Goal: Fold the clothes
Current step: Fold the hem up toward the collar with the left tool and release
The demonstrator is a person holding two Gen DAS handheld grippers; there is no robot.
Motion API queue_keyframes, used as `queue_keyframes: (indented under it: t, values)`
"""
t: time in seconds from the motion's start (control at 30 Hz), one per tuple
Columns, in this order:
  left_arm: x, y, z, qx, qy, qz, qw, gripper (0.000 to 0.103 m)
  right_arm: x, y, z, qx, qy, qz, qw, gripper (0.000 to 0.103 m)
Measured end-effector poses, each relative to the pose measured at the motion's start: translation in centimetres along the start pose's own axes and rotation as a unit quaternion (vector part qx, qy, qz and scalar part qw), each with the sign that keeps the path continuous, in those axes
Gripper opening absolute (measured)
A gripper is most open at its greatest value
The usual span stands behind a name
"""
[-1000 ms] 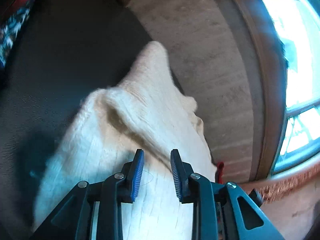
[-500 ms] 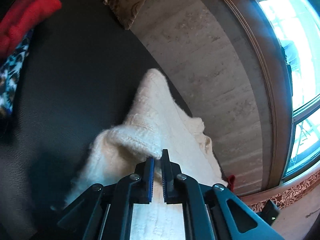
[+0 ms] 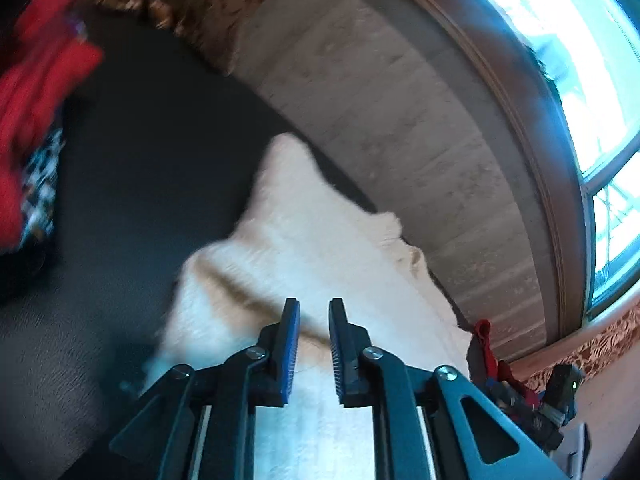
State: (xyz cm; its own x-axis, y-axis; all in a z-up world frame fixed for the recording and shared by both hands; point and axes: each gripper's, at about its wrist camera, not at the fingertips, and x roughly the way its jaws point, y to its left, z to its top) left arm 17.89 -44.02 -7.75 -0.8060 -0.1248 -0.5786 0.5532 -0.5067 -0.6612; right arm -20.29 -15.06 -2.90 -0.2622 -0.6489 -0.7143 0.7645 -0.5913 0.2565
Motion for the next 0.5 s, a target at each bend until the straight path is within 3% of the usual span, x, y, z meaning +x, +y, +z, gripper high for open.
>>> queue_keyframes:
  t: [0.07, 0.13, 0.2, 0.27, 0.3, 0.33, 0.4, 0.5]
  values:
    - [0.9, -1.1, 0.0, 0.019, 0.008, -0.001, 0.9998, 0.017, 1.2, -1.5, 0.6, 0.034, -0.004, 0.012, 0.999, 0.073]
    - [2.2, -2.2, -0.3, 0.042, 0.017, 0.009, 0.9989, 0.018, 3.0, -2.1, 0.8, 0.045, 0.018, 0.008, 0.999, 0.058]
    - [2.9, -2.8, -0.5, 0.057, 0.021, 0.018, 0.998, 0.018, 5.1, -1.5, 0.6, 0.031, 0.051, -0.004, 0.998, 0.053]
    - [3.5, -3.3, -0.7, 0.073, 0.021, 0.023, 0.9969, 0.02, 5.6, -0.6, 0.6, -0.001, 0.055, -0.026, 0.998, 0.045]
    - [3.7, -3.6, -0.8, 0.082, 0.021, 0.025, 0.9961, 0.02, 5.5, -0.1, 0.8, -0.01, 0.054, -0.029, 0.998, 0.036]
    - [3.9, -3.8, -0.8, 0.092, 0.023, 0.027, 0.9951, 0.021, 5.3, 0.2, 1.3, -0.019, 0.051, -0.029, 0.998, 0.018]
    - [4.4, -4.2, -1.0, 0.112, 0.031, 0.033, 0.9927, 0.023, 4.3, 1.6, 2.3, -0.063, 0.032, -0.069, 0.995, 0.018]
    - [5.7, -3.8, -1.5, 0.124, 0.043, 0.042, 0.9905, 0.023, 5.1, 2.0, 2.8, -0.1, 0.04, -0.111, 0.988, 0.018]
